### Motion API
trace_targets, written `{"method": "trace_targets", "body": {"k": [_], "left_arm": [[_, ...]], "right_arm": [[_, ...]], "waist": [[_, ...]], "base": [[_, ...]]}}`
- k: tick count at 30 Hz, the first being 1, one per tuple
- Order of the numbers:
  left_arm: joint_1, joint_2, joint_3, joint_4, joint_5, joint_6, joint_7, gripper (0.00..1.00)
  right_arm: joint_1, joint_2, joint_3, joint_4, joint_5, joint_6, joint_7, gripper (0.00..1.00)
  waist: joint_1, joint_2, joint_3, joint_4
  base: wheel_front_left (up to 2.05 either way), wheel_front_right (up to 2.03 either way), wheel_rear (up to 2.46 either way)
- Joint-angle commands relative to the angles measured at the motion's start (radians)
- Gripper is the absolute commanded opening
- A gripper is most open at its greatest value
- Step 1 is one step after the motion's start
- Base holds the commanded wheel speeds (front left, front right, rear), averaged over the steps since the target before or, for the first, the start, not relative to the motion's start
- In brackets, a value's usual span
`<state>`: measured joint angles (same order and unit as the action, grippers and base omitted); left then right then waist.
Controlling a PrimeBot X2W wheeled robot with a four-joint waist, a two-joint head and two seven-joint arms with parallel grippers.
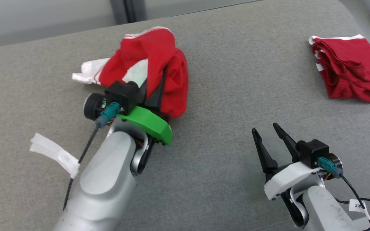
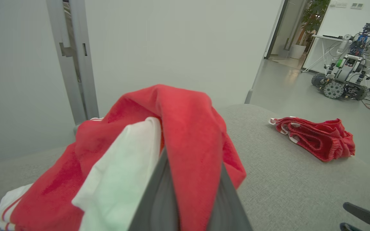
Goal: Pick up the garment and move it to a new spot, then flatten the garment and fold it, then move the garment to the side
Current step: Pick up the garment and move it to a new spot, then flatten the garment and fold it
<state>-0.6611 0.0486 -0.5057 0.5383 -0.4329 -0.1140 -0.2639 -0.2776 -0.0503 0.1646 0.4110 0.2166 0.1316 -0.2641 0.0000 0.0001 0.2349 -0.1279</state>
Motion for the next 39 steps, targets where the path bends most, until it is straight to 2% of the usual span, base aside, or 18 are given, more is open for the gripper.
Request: {"method": "trace_targets", "body": {"k": [1,2,3,4,7,9,15,22,28,34,39], "left_arm": [[0.021,0.005,-0.029,0.002,-0.009,0.016,0.000,0.00],[0.029,0.005,-0.050,0.005,-0.027,0.027,0.000,0.00],[0.035,0.006,-0.069,0.003,-0.040,0.041,0.000,0.42],[0.042,0.006,-0.084,0.010,-0.040,0.052,0.000,1.00],[0.070,0.006,-0.111,0.021,-0.043,0.082,0.000,1.00],[0.095,0.006,-0.096,0.023,-0.032,0.102,0.000,1.00],[0.225,0.006,0.047,-0.013,0.011,0.140,0.000,1.00],[0.424,0.007,0.224,-0.074,0.100,0.137,0.000,1.00],[0.584,0.004,0.349,-0.140,0.131,0.123,0.000,1.00],[0.691,0.003,0.360,-0.177,0.094,0.134,0.000,1.00],[0.700,0.004,0.342,-0.194,0.084,0.149,0.000,1.00]], "right_arm": [[0.013,-0.002,-0.002,-0.001,0.005,-0.002,0.000,1.00],[0.016,-0.002,-0.003,-0.001,0.007,-0.002,0.000,1.00],[0.021,-0.002,-0.004,0.000,0.008,-0.002,0.000,1.00],[0.024,-0.002,-0.005,0.000,0.008,-0.002,0.000,1.00],[0.030,-0.003,-0.018,0.000,0.001,-0.002,0.000,1.00],[0.037,-0.002,-0.032,-0.002,-0.003,-0.002,0.000,1.00],[0.056,-0.003,-0.057,-0.007,-0.016,-0.002,0.000,1.00],[0.095,-0.003,-0.072,0.003,-0.016,-0.002,0.000,1.00],[0.140,-0.003,-0.078,0.011,-0.013,-0.002,0.000,1.00],[0.171,-0.003,-0.078,0.024,-0.023,-0.002,0.000,1.00],[0.138,-0.003,-0.048,0.017,-0.042,-0.002,0.000,1.00]], "waist": [[0.0000,-0.0001,-0.043,-0.102],[0.0000,-0.0001,-0.044,-0.107],[0.0000,-0.0001,-0.044,-0.111],[0.0000,-0.0001,-0.046,-0.113],[0.0000,-0.0001,-0.054,-0.105],[0.0000,-0.0001,-0.060,-0.092],[0.0000,-0.0001,-0.101,-0.035],[0.0000,-0.0001,-0.169,0.030],[0.0000,-0.0001,-0.209,0.065],[0.0000,-0.0001,-0.213,0.082],[0.0000,-0.0001,-0.199,0.098]], "base": [[0.00,0.00,0.00],[0.00,0.00,0.00],[0.00,0.00,0.00],[0.00,0.00,0.00],[0.00,0.00,0.00],[0.00,0.00,0.00],[0.00,0.00,0.00],[0.00,0.00,0.00],[0.00,0.00,0.00],[0.00,0.00,0.00],[0.00,0.00,0.00]]}}
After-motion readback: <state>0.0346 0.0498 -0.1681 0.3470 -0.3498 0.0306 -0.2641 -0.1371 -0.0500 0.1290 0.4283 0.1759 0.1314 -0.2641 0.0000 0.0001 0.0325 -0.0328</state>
